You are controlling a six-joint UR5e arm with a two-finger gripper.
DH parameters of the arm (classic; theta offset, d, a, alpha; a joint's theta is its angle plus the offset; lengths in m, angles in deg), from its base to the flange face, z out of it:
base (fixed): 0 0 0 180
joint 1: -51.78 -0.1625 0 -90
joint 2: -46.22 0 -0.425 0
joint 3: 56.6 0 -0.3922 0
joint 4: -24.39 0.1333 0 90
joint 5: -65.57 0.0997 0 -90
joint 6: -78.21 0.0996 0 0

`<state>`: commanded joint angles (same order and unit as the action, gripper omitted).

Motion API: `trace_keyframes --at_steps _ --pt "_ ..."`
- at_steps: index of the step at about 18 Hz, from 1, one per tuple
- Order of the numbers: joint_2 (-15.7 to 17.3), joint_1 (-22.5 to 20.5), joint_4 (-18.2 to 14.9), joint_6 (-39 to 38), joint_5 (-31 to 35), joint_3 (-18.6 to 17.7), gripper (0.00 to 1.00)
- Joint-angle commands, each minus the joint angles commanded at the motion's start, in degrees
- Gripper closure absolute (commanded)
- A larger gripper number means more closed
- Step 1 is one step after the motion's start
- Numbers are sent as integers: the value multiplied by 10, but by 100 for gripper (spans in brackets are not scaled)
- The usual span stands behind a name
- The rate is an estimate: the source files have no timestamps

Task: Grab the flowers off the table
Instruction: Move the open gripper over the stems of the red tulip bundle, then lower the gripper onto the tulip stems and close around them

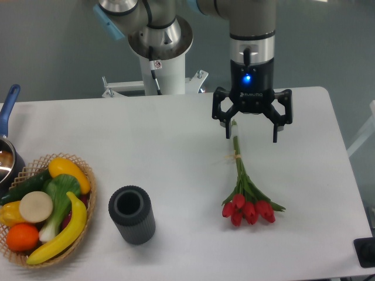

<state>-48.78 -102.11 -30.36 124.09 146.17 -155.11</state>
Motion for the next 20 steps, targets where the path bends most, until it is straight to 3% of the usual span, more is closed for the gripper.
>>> trace_keyframes --at_steps 5,20 --pt "-8 -44 -26 1 -1 -33 0" --pt "-157 -47 -23 10 -4 -25 0"
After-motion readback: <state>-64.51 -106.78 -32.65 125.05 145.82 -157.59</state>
